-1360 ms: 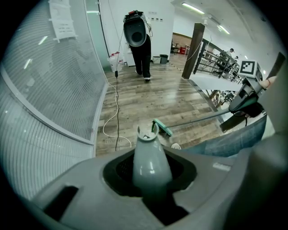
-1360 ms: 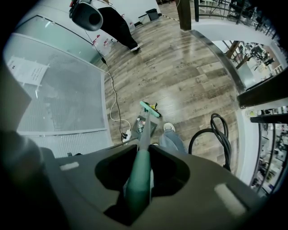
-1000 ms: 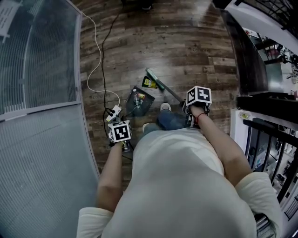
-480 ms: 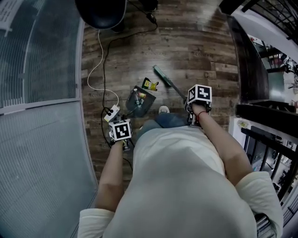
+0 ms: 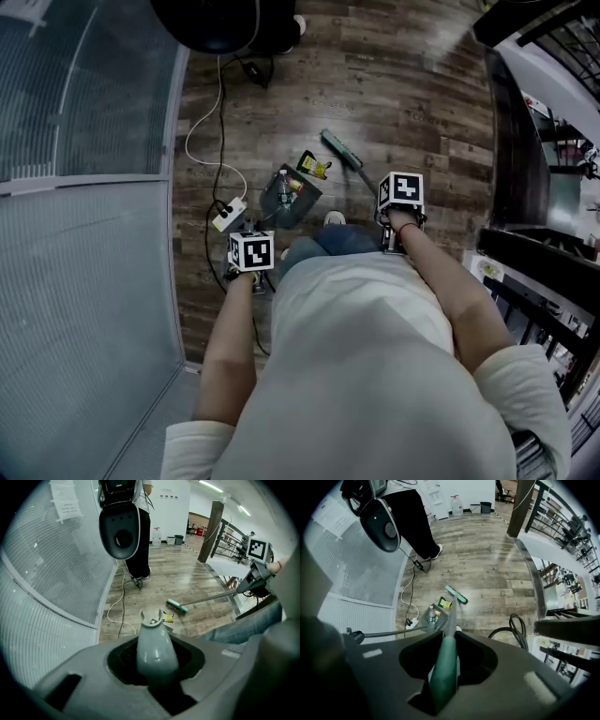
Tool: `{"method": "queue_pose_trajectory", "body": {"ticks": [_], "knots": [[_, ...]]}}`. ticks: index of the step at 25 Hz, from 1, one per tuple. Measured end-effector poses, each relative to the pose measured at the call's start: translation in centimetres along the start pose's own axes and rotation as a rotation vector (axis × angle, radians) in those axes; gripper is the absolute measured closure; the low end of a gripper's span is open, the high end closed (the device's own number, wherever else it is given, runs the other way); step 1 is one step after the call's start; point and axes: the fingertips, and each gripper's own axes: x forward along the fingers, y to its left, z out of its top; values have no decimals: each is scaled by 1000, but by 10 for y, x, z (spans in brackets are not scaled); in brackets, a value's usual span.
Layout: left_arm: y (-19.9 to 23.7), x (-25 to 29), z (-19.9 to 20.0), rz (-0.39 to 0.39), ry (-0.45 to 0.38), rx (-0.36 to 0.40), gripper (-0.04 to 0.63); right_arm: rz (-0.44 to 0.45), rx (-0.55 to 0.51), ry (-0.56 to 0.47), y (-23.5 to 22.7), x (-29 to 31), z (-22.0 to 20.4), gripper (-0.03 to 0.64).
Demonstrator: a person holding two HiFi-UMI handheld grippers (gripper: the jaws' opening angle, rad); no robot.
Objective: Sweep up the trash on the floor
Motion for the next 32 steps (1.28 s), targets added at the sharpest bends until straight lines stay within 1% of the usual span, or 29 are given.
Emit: {"method": "queue_pose_trajectory", "body": {"ticks": [4, 11, 18, 22, 32], "knots": [[-1, 1, 0, 1, 6, -1, 502, -19, -45, 21, 4, 8, 1, 520], [-7, 0, 0, 8, 14, 3, 502, -30, -60, 77, 7, 15, -6, 520], [-6, 0, -3, 13, 11, 4, 502, -2, -52, 106, 14, 22, -11, 520], [-2, 2, -2, 12, 11, 3, 502, 20, -29, 122, 16, 22, -15, 520], [6, 4, 2, 7, 14, 0, 502, 48, -70, 177, 29, 21, -30, 520]]}}
